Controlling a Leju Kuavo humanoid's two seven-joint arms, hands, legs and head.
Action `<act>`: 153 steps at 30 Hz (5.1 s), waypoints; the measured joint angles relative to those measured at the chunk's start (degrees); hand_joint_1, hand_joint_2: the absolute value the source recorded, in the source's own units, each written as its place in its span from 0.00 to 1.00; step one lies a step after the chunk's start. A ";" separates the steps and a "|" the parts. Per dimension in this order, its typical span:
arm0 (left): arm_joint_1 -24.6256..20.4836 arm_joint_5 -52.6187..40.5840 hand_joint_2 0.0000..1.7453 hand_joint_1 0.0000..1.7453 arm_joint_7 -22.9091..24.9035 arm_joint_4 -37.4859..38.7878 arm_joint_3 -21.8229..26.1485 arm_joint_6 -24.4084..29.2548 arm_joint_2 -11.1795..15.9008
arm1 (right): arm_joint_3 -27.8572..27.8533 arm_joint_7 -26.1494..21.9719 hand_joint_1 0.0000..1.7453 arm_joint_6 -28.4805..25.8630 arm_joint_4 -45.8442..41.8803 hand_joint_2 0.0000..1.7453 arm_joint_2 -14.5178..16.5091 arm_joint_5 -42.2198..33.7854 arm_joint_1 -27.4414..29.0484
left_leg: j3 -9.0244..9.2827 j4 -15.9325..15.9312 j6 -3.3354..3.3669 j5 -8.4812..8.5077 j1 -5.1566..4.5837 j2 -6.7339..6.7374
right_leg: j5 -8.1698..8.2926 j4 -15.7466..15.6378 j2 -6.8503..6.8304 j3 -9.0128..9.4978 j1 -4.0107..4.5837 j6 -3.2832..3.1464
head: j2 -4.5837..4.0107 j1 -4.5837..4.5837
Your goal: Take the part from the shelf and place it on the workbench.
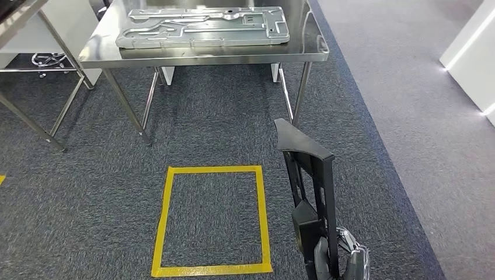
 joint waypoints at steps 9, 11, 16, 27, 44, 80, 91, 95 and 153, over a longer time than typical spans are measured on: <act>-0.28 -0.46 0.00 0.00 -0.02 0.09 -0.02 -0.01 0.19 | -0.76 0.90 1.00 0.25 0.30 1.00 1.08 1.46 0.35 | -8.99 15.73 -1.68 -6.65 0.04 5.04 | -1.17 -1.00 -4.51 2.27 0.99 -3.50 | -0.01 -0.55; -0.06 -0.45 0.00 0.00 -0.02 0.09 -0.01 -0.01 0.24 | -0.92 0.91 1.00 0.25 0.35 1.00 1.10 1.46 0.35 | -8.44 12.54 -1.26 -3.45 -0.08 5.40 | -1.61 -1.00 -5.53 2.87 1.29 -3.58 | -0.01 -0.56; -0.30 -0.54 0.00 0.00 -0.02 0.15 -0.03 -0.01 0.52 | -1.12 0.98 1.00 0.26 0.45 1.00 1.38 1.48 0.38 | -4.58 1.20 0.65 0.58 -1.55 10.44 | -2.58 -1.01 -8.35 4.09 1.70 -2.61 | -0.01 -0.69; 0.13 -0.48 0.00 0.00 -0.03 0.22 -0.01 -1.05 0.48 | -3.30 -0.32 1.00 -0.68 -0.29 1.00 1.79 0.71 0.57 | -1.93 -0.65 1.93 1.20 -0.77 4.71 | -3.02 8.23 -2.63 -1.94 0.84 -0.29 | -0.01 -0.63; 0.94 -0.89 0.00 0.00 0.95 0.28 -0.02 -1.13 1.09 | -8.78 1.80 1.00 -0.93 -2.03 1.00 4.08 1.80 -0.95 | -14.31 6.24 -0.97 10.86 -0.94 5.49 | -10.57 -6.45 -2.50 17.49 0.22 -2.31 | -0.01 -1.64; 0.52 -1.03 0.00 0.00 1.11 0.81 0.00 -1.14 0.76 | -15.20 0.14 1.00 2.36 -0.37 1.00 10.07 6.26 -0.84 | -5.07 0.99 -1.12 3.91 -0.42 5.87 | -3.28 -2.12 -1.68 6.56 0.71 -1.95 | -0.01 -1.41; 0.06 -1.55 0.00 0.00 0.49 0.81 0.01 -2.35 0.73 | -15.83 -1.66 1.00 -2.22 -2.49 1.00 10.47 5.53 -2.19 | -1.58 -0.54 1.45 2.10 -0.75 5.34 | -3.02 8.97 -2.19 -2.67 0.75 -0.82 | -0.01 -1.26; -0.10 -1.91 0.00 0.00 0.49 0.87 0.00 -2.68 0.57 | -15.85 -1.86 1.00 -5.02 -4.53 1.00 10.40 4.30 -3.82 | -0.65 -0.66 0.56 0.73 -0.92 5.26 | 0.69 -0.42 -2.30 0.79 1.59 -2.14 | -0.01 -1.42; -0.69 -5.01 0.00 0.00 1.53 1.06 -0.50 -4.09 1.06 | -13.93 20.12 1.00 -9.14 2.56 1.00 -4.88 43.48 -29.21 | -2.10 -1.35 0.92 3.08 -0.49 5.12 | -0.03 6.25 -2.50 -3.22 0.20 0.10 | -0.01 -1.35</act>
